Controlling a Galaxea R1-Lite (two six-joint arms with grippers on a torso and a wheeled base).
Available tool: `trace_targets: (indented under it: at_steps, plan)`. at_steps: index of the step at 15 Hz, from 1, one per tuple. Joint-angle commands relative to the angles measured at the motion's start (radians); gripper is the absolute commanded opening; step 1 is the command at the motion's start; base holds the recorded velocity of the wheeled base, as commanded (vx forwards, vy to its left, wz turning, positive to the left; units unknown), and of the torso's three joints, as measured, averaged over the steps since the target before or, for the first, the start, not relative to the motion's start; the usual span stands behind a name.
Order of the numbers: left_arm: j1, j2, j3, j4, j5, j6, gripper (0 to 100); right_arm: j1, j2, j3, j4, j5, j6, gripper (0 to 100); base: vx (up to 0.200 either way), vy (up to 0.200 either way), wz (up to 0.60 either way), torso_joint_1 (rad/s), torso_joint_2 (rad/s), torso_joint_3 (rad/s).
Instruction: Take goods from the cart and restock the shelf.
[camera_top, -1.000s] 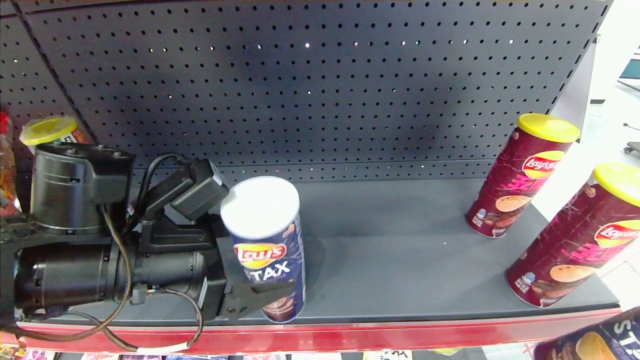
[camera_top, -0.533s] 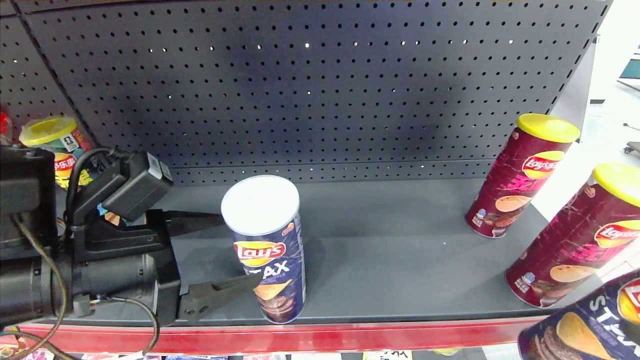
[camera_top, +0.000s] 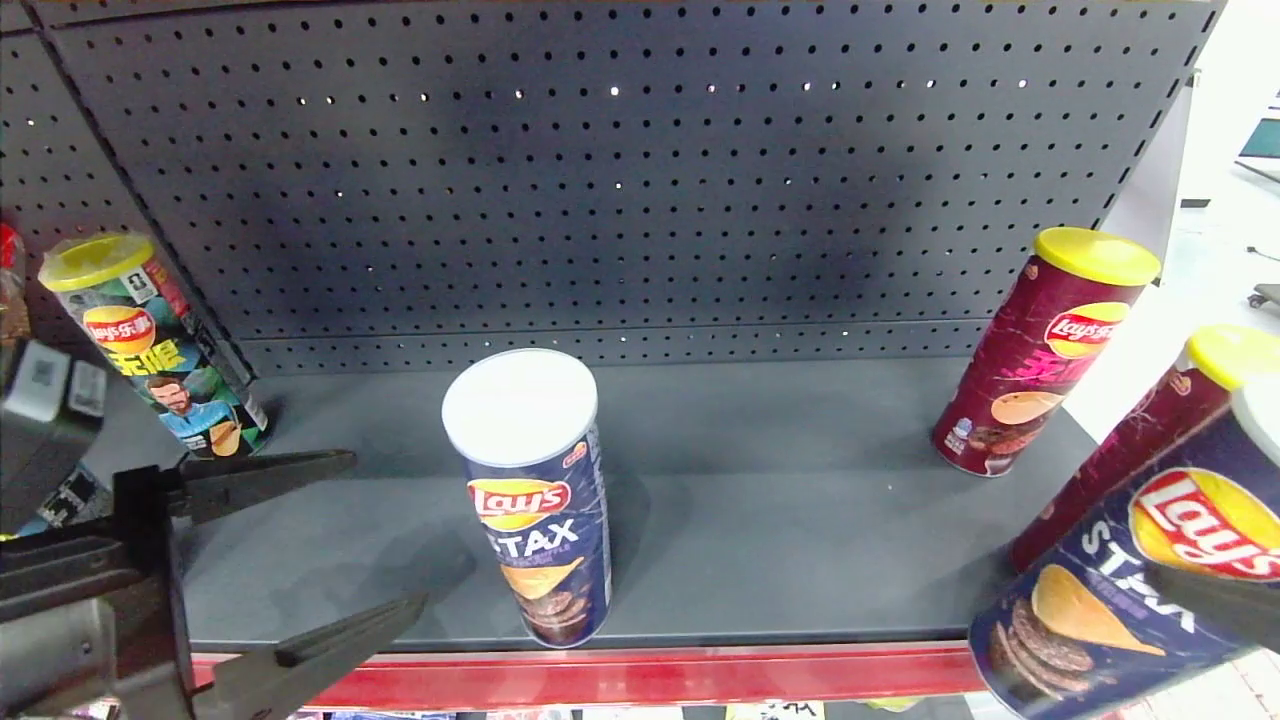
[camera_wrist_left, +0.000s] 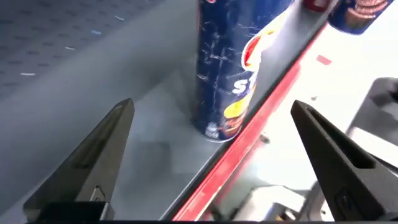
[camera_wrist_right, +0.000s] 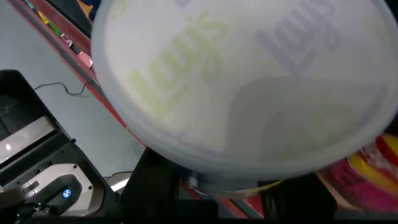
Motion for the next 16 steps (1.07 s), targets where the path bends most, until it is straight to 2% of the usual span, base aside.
trace_targets:
  at_steps: [1,2,4,6,10,11,12,16]
  plan:
    - [0.003,-0.125,0.05,0.001,0.056,-0.002,100,0.058,0.116,-0.066,-0.001,-0.005,-0.035,0,0.0,0.0,0.0,0.0,0.0,0.0]
    - [0.017,-0.165,0.069,0.018,0.106,-0.002,100,0.083,0.161,-0.106,-0.001,-0.02,-0.072,0,0.0,0.0,0.0,0.0,0.0,0.0]
    - [0.039,-0.226,0.067,0.095,0.129,-0.002,100,0.112,0.222,-0.177,0.004,-0.052,-0.083,0,0.0,0.0,0.0,0.0,0.0,0.0]
    - [0.052,-0.272,0.067,0.147,0.129,-0.002,100,0.141,0.293,-0.247,0.002,-0.081,-0.083,0,0.0,0.0,0.0,0.0,0.0,0.0]
    - [0.052,-0.275,0.066,0.15,0.129,-0.007,100,0.178,0.357,-0.309,0.001,-0.124,-0.086,0,0.0,0.0,0.0,0.0,0.0,0.0]
    - [0.052,-0.271,0.061,0.15,0.131,-0.025,100,0.208,0.414,-0.373,0.002,-0.152,-0.086,0,0.0,0.0,0.0,0.0,0.0,0.0]
    - [0.052,-0.269,0.061,0.15,0.131,-0.028,100,0.224,0.428,-0.385,0.004,-0.169,-0.086,0,0.0,0.0,0.0,0.0,0.0,0.0]
    - [0.052,-0.269,0.063,0.15,0.129,-0.032,100,0.274,0.492,-0.451,0.002,-0.221,-0.086,0,0.0,0.0,0.0,0.0,0.0,0.0]
